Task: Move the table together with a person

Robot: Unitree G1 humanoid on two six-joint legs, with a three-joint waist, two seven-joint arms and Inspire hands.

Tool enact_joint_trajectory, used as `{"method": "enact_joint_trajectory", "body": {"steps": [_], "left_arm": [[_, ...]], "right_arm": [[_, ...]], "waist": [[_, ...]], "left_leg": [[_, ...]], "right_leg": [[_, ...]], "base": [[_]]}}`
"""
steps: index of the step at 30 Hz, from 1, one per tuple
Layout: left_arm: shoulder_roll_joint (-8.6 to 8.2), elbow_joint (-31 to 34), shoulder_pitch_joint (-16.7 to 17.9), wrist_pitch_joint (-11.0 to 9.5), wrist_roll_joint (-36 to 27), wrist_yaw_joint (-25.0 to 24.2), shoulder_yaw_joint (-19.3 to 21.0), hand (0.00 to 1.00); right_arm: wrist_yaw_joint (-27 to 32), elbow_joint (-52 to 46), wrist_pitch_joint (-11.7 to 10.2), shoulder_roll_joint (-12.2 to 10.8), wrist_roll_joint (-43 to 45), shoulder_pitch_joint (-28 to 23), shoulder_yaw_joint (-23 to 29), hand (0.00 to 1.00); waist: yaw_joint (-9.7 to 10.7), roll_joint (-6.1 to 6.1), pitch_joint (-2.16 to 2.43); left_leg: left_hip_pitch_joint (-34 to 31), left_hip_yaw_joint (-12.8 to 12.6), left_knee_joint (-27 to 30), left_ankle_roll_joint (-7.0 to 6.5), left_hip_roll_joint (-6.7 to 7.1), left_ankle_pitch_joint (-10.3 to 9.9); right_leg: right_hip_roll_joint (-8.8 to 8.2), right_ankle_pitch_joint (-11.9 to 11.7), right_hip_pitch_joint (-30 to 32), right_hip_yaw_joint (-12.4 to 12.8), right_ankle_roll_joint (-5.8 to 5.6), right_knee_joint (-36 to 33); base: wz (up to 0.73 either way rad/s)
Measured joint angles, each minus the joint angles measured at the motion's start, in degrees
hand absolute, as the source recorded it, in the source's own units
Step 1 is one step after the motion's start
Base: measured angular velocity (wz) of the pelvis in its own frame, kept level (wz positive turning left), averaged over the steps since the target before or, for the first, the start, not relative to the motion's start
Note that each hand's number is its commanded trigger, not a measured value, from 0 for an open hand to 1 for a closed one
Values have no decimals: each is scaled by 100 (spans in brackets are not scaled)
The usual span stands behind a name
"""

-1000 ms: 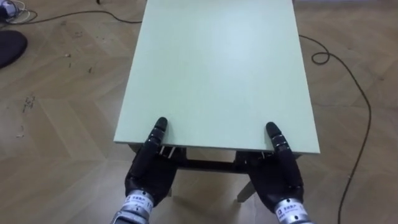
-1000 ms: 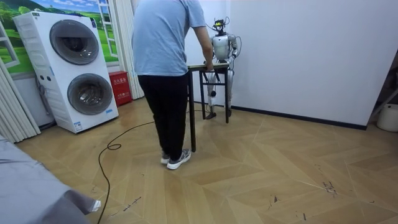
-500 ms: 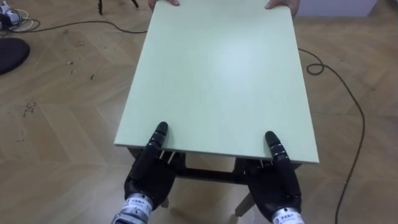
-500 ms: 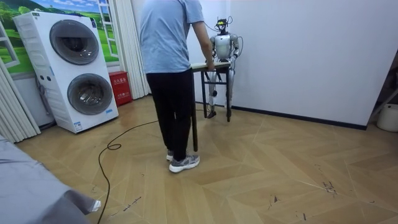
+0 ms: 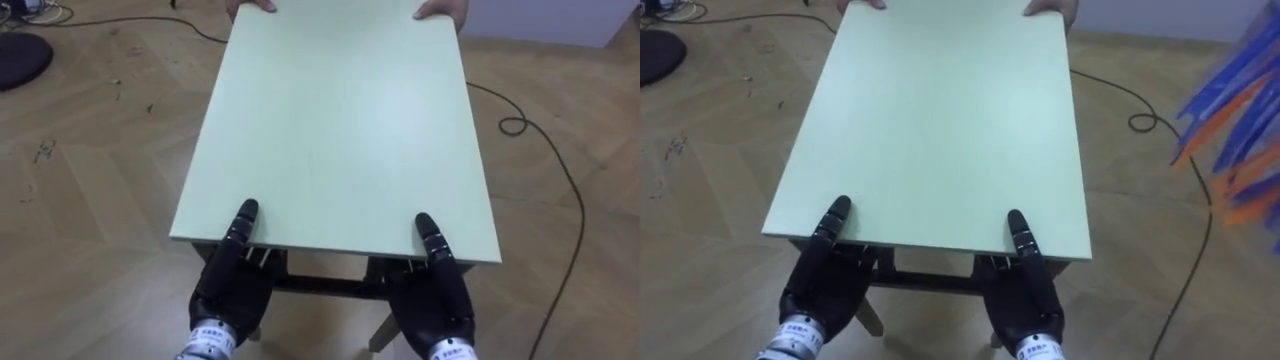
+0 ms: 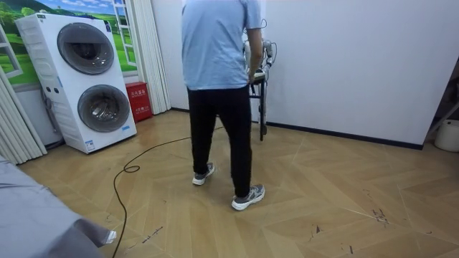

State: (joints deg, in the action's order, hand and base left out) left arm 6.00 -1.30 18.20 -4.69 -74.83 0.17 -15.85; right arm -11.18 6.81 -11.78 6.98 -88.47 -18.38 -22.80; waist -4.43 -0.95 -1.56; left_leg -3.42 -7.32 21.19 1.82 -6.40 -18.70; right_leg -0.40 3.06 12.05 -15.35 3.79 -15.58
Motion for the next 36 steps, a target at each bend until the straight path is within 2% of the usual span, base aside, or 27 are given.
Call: {"method": "enact_joint_trajectory", "body": {"steps": [3,5,6,10,12,14,15,16,17,19,20,21,22,23,24,25,26,27,29,32,36], "left_arm": [[-26,4,5,48,-4,-79,-13,100],[-29,9,3,57,-45,-78,-47,100],[-28,24,4,57,-45,-78,-53,100],[-18,69,6,47,-44,-70,-67,100],[-14,98,10,43,-49,-68,-67,100],[-8,132,6,30,-55,-24,-74,100],[-14,131,7,0,-66,-3,-74,100],[-32,130,5,-34,-88,74,-71,100],[-38,130,17,-34,-84,84,-77,100],[-73,130,47,-34,-41,84,-82,100],[-86,130,44,-36,-23,84,-88,100],[-69,130,34,-42,-22,84,-88,100],[-40,126,0,-42,-21,84,-99,100],[-27,126,-28,-41,-10,84,-118,100],[-25,126,-40,-43,3,81,-118,100],[-6,126,-49,-46,11,74,-119,100],[15,127,-49,-55,19,56,-117,100],[25,128,-49,-56,20,50,-117,100],[55,134,-54,-103,17,-5,-113,100],[145,134,-60,-184,17,-91,-98,100],[122,134,-53,-221,15,-100,-93,100]], "right_arm": [[-123,0,6,22,-11,-1,44,100],[-131,-9,-12,18,0,-17,30,100],[-132,-27,-18,18,0,-33,34,100],[-144,-65,-119,15,5,-39,-23,100],[-147,-65,-127,11,-1,-35,-26,100],[-160,-67,-149,9,-6,-32,-79,100],[-178,-70,-163,2,-6,-36,-110,100],[-163,-66,-201,-44,6,-37,-151,100],[-160,-35,-205,-64,25,-39,-139,100],[-163,5,-170,-67,23,-39,-94,100],[-182,11,-159,-73,23,-39,-82,100],[-191,13,-144,-77,23,-40,-75,100],[-206,14,-133,-78,10,-45,-61,100],[-225,15,-122,-84,5,-45,-10,100],[-229,15,-112,-91,5,-43,12,100],[-228,25,-71,-88,-10,-42,54,100],[-230,32,-52,-95,-11,-42,76,100],[-230,35,-45,-102,-11,-42,79,100],[-229,36,-39,-88,-66,-7,30,100],[-229,37,-55,-89,-109,34,-65,100],[-229,47,-72,-93,-108,61,-90,100]], "waist": [[66,-12,0],[176,-36,1],[187,-44,-2],[63,-177,8],[-19,-188,6],[-45,-188,5],[-39,-187,4],[-38,-179,1],[-35,-164,-9],[-34,-154,-16],[48,-156,-17],[134,-144,-19],[284,-120,-24],[356,-113,-26],[376,-112,-28],[375,-106,-30],[349,-103,-32],[323,-102,-31],[94,-84,-32],[-90,-32,-37],[-230,59,-30]], "left_leg": [[-109,110,-63,55,-12,113],[-87,112,-200,78,-5,265],[-92,112,-235,78,5,302],[-156,293,-349,52,106,441],[-171,349,-375,28,151,491],[-209,270,-363,-22,237,553],[-210,255,-357,-38,269,568],[-208,275,-338,-71,350,587],[-218,380,-338,-120,458,616],[-286,599,-315,-187,605,659],[-388,840,-248,-230,684,691],[-443,1016,-224,-249,740,720],[-525,1362,-211,-267,873,802],[-586,1655,-212,-269,1016,873],[-604,1781,-219,-266,1042,901],[-609,1986,-256,-250,1088,962],[-611,2048,-290,-243,1093,1009],[-608,2046,-313,-240,1091,1036],[-616,2019,-405,-238,1075,1108],[-707,2051,-396,-230,1065,1124],[-872,2108,-330,-225,1083,1134]], "right_leg": [[-76,49,-65,-309,21,56],[-146,64,-256,-583,1,198],[-172,75,-273,-637,-11,204],[-326,111,-297,-935,-38,183],[-430,160,-295,-1072,-50,78],[-693,346,-260,-1251,-119,-255],[-772,401,-256,-1304,-140,-359],[-925,500,-252,-1361,-196,-554],[-1064,570,-258,-1437,-254,-706],[-1191,620,-273,-1483,-326,-822],[-1226,656,-322,-1423,-404,-839],[-1209,697,-360,-1249,-471,-837],[-1126,780,-440,-765,-601,-778],[-1025,822,-550,-469,-669,-653],[-968,825,-616,-410,-676,-564],[-841,825,-762,-288,-675,-377],[-742,822,-886,-238,-670,-208],[-715,818,-937,-235,-664,-146],[-637,791,-994,-189,-623,2],[-572,776,-1053,-199,-603,137],[-500,792,-1149,-170,-602,304]], "base": [[60],[76],[67],[39],[40],[56],[60],[58],[59],[74],[106],[146],[158],[146],[120],[97],[88],[67],[36],[33],[53]]}}
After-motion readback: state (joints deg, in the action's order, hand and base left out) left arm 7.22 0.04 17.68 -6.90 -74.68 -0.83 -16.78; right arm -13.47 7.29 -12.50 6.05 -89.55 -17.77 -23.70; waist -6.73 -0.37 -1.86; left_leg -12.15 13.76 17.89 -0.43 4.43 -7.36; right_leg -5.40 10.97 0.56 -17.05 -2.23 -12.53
